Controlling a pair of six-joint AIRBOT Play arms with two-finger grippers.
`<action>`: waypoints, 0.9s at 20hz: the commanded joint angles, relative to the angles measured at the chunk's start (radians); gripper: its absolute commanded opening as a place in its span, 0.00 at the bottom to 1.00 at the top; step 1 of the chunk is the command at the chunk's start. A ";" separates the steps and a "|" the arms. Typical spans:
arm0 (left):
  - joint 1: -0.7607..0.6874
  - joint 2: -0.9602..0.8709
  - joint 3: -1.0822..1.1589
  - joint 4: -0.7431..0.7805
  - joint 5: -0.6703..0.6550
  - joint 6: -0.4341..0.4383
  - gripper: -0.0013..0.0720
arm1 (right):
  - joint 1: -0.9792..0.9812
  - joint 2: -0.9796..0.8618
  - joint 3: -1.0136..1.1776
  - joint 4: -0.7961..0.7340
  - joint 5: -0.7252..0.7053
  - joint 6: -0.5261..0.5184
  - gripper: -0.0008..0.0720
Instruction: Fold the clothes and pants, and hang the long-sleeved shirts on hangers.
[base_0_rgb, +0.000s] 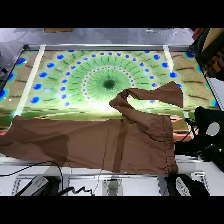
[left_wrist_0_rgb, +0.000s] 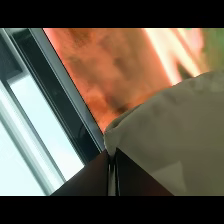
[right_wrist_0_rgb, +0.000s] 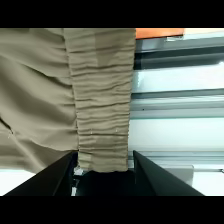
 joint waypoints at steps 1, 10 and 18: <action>-0.004 0.001 0.000 0.005 -0.010 -0.001 0.05 | 0.000 0.000 -0.001 0.002 0.025 0.000 0.58; -0.004 0.001 0.000 0.005 -0.002 0.093 0.17 | 0.000 0.000 -0.001 0.002 -0.188 0.008 0.58; -0.067 0.005 0.022 -0.015 0.003 0.093 0.81 | 0.000 0.000 0.000 0.002 -0.319 0.026 0.58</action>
